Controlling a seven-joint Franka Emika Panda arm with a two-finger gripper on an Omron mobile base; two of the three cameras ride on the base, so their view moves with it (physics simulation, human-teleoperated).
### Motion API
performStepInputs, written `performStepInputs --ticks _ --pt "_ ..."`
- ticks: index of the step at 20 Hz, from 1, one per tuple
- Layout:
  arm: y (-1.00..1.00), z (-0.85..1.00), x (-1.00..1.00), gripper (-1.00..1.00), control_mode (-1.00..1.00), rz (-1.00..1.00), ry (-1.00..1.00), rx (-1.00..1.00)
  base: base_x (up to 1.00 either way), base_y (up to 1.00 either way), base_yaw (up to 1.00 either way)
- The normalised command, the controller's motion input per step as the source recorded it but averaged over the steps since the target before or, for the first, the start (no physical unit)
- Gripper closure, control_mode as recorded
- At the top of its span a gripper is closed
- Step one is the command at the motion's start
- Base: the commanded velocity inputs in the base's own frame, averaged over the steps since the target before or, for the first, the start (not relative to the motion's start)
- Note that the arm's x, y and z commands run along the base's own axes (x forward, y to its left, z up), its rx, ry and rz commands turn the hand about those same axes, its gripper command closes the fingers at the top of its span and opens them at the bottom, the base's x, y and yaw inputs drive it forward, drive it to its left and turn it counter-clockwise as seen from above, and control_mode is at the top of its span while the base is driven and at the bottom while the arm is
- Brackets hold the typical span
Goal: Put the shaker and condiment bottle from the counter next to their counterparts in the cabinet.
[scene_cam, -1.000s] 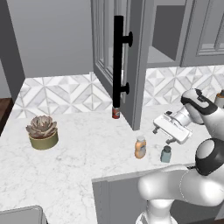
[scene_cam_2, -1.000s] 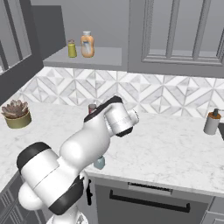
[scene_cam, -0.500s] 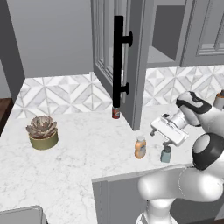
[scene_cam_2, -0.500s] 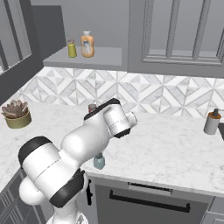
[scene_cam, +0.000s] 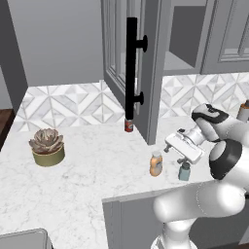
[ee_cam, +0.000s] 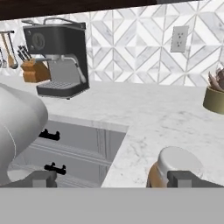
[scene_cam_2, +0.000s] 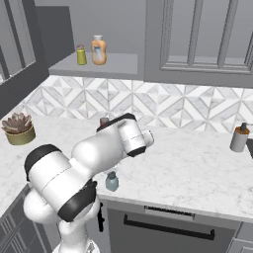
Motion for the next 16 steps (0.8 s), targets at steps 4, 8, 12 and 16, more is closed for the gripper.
performStepInputs --ticks 4,8,12,16 --pt "0.12 -0.15 0.27 -1.00 -1.00 0.00 0.08 0.06 0.00 0.00 0.00" --pt "0.13 -0.15 0.26 -1.00 -1.00 0.00 0.10 0.04 0.00 0.00 0.00" --pt "0.10 -0.14 0.18 -1.00 -1.00 0.01 0.08 0.03 0.00 0.00 0.00" --pt "0.06 -0.12 0.08 -1.00 -1.00 0.00 0.04 0.03 0.00 0.00 0.00"
